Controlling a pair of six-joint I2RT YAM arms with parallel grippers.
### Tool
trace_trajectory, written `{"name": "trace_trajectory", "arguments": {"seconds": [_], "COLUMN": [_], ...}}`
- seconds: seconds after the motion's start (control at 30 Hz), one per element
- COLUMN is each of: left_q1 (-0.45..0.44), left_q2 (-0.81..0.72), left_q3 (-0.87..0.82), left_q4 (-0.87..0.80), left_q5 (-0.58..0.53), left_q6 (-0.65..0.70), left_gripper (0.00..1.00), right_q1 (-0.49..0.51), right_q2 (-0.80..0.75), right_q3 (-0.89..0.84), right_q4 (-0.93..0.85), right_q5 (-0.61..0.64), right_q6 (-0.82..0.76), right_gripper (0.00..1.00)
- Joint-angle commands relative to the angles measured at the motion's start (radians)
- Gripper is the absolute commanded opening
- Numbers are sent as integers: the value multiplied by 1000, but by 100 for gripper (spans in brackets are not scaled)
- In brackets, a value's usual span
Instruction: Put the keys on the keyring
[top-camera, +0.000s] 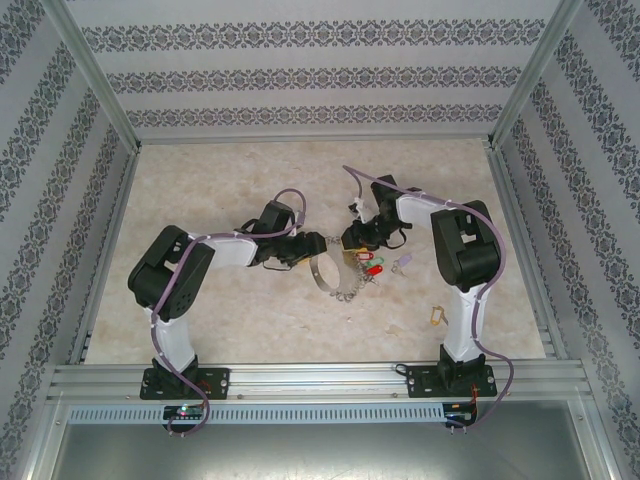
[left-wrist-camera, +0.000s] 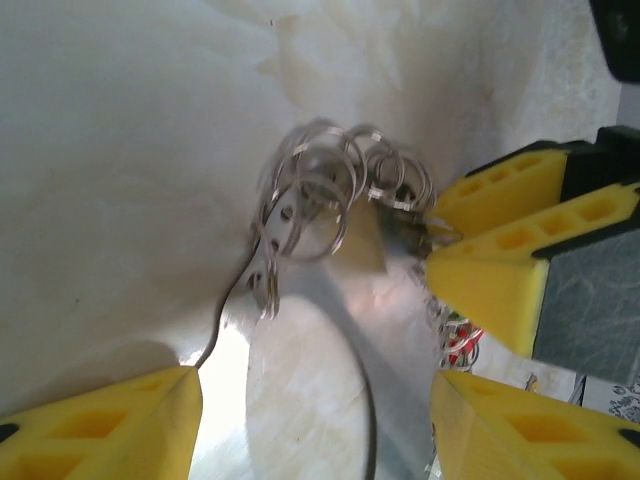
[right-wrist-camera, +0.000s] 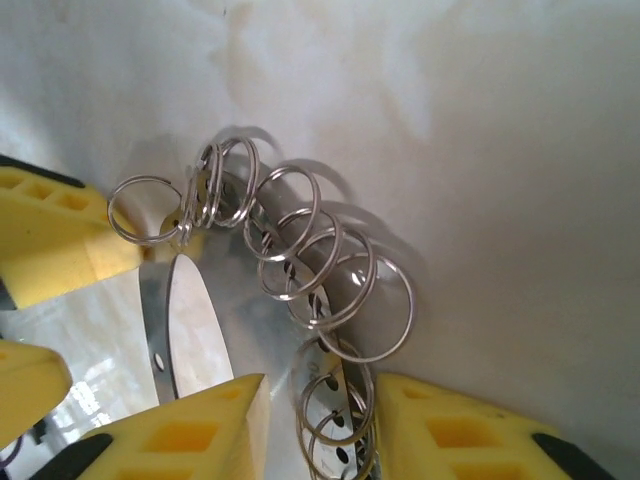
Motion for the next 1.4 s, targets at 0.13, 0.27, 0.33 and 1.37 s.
{"name": "trace_trajectory", "arguments": {"seconds": [0.13,0.27,0.33,1.37], "left_q1": [-12,-13,-12,27], "left_q2": [36,29,24,-103], "left_q3": [46,48,45,-51], "left_q4": [-1,-6,-5,-20], "left_q5": [-2,-18,-24,-38], "left_q6": [9,10,12,-31], "left_gripper": [61,62,63,62], "right_q1": [-5,-23,-27,-64], "right_q2": [5,-9,-20,-193], "right_q3": [-19,-26,-34,-243], "right_q4": [1,25,31,394], "right_q5": [-116,-138,-140,-310], "right_q6": [22,41,43,240], "right_gripper": [21,15,6,1]}}
